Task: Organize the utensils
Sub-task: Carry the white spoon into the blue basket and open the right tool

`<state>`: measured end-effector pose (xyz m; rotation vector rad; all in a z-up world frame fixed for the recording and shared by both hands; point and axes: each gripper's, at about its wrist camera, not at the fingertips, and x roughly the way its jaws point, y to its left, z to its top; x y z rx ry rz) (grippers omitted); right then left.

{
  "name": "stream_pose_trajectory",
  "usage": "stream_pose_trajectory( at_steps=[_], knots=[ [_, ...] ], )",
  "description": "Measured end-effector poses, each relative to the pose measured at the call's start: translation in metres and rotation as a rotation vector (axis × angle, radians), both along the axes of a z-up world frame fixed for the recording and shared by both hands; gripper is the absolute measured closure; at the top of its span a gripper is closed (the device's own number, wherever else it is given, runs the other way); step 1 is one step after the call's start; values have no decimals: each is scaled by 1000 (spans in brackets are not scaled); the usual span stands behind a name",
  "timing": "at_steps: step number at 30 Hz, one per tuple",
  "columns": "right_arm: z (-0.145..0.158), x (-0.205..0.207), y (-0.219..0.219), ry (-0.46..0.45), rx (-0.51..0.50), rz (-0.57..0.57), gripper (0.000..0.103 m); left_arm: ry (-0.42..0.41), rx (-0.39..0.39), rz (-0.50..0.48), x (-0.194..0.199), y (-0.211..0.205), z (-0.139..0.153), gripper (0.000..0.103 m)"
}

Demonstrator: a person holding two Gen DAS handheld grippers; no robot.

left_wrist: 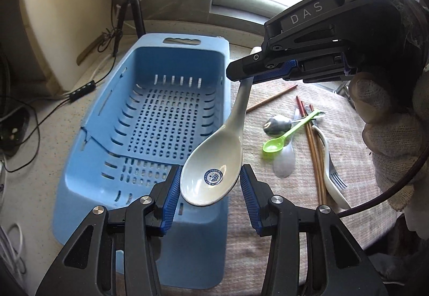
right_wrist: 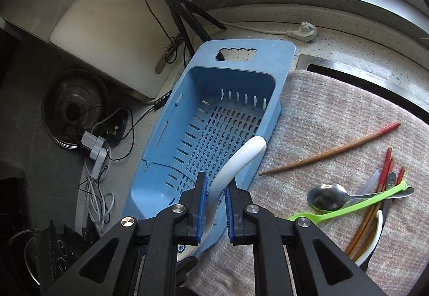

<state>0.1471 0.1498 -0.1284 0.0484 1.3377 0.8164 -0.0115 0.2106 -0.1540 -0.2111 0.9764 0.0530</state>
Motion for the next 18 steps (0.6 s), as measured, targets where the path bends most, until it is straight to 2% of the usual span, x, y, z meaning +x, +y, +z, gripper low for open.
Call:
stream_pose_trajectory(
  at_steps=[9, 13, 14, 17, 18],
  knots=[
    [-18, 15, 32, 15, -26, 19, 91, 14, -7, 15, 9, 24, -10, 60],
    [-22, 15, 42, -18, -56, 46, 88, 24, 1, 19, 10, 27, -13, 60],
    [-23, 14, 44, -29, -63, 52, 85, 27, 9, 24, 10, 28, -13, 60],
    [-21, 12, 44, -58, -64, 49, 57, 23, 30, 42, 7, 30, -11, 60],
    [-19, 12, 43, -70, -62, 49, 55, 20, 34, 46, 6, 30, -9, 60]
  ],
)
